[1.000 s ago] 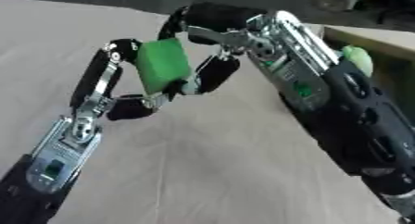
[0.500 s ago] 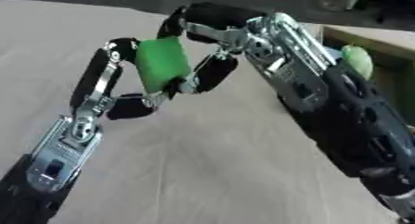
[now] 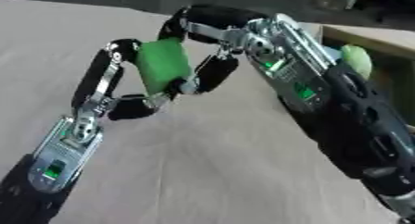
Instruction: Pick up the objects with one hand, pass them to the other hand, and then place them into the box on the other side of the table.
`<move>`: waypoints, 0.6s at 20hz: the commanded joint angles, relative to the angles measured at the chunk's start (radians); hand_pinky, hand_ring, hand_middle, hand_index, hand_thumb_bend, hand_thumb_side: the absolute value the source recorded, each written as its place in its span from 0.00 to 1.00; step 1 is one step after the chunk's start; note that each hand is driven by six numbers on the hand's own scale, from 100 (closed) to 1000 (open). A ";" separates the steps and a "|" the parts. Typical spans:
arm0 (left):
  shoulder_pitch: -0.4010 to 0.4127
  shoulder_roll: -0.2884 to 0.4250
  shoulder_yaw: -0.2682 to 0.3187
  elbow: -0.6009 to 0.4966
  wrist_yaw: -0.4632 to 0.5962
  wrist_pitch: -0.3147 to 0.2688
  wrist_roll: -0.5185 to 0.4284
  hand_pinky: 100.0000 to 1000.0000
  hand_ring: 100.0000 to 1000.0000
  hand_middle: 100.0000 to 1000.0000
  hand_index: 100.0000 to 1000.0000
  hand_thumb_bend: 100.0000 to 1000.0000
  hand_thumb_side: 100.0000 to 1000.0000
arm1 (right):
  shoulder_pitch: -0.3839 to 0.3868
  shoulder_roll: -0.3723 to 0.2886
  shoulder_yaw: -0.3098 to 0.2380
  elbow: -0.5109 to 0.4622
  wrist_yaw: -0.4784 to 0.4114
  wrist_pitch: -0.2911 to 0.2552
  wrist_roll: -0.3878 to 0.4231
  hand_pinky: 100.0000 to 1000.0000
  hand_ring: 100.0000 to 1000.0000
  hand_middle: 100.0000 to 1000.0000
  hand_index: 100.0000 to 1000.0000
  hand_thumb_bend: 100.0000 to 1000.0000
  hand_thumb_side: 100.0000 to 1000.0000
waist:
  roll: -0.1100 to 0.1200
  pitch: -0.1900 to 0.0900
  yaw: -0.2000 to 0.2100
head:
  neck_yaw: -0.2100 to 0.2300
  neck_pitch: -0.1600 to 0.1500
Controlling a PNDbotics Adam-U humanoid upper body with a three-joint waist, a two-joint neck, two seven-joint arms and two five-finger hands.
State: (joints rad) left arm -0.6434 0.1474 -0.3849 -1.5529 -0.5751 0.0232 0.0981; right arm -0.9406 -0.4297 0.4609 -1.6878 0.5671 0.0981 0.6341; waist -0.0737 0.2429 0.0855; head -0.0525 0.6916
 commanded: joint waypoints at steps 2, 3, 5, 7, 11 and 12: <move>-0.019 -0.007 -0.004 -0.001 -0.042 0.010 -0.013 0.63 0.64 0.58 0.73 0.13 0.10 | -0.018 -0.014 -0.013 -0.030 -0.022 0.004 0.000 0.83 0.75 0.44 0.57 0.02 0.07 | 0.007 -0.014 -0.002 | -0.003 0.000; -0.018 -0.006 -0.003 -0.002 -0.055 0.011 -0.014 0.64 0.64 0.59 0.74 0.15 0.11 | -0.018 -0.017 -0.014 -0.032 -0.024 0.005 0.000 0.83 0.75 0.44 0.57 0.02 0.07 | 0.008 -0.015 -0.003 | -0.004 0.000; -0.018 -0.006 -0.002 -0.001 -0.075 0.012 -0.018 0.64 0.65 0.60 0.77 0.23 0.15 | -0.018 -0.020 -0.015 -0.035 -0.026 0.008 0.000 0.82 0.75 0.43 0.57 0.02 0.07 | 0.008 -0.015 -0.003 | -0.007 0.000; -0.017 -0.006 -0.002 0.000 -0.090 0.014 -0.022 0.64 0.66 0.61 0.80 0.28 0.17 | -0.018 -0.022 -0.017 -0.037 -0.029 0.010 0.001 0.82 0.75 0.43 0.56 0.02 0.06 | 0.008 -0.015 -0.004 | -0.009 0.001; -0.014 -0.003 -0.002 0.005 -0.112 0.018 -0.040 0.65 0.68 0.64 0.82 0.33 0.13 | -0.018 -0.028 -0.021 -0.043 -0.034 0.015 -0.001 0.82 0.74 0.42 0.56 0.03 0.05 | 0.010 -0.017 -0.005 | -0.010 0.002; -0.014 -0.003 -0.001 0.007 -0.115 0.019 -0.046 0.65 0.68 0.64 0.82 0.32 0.07 | -0.018 -0.030 -0.022 -0.044 -0.036 0.016 -0.002 0.82 0.74 0.42 0.56 0.03 0.05 | 0.011 -0.017 -0.005 | -0.010 0.002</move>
State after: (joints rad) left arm -0.6468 0.1392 -0.3853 -1.5528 -0.6739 0.0389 0.0652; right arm -0.9366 -0.4436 0.4569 -1.6944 0.5485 0.1130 0.6358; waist -0.0678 0.2428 0.0818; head -0.0598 0.6920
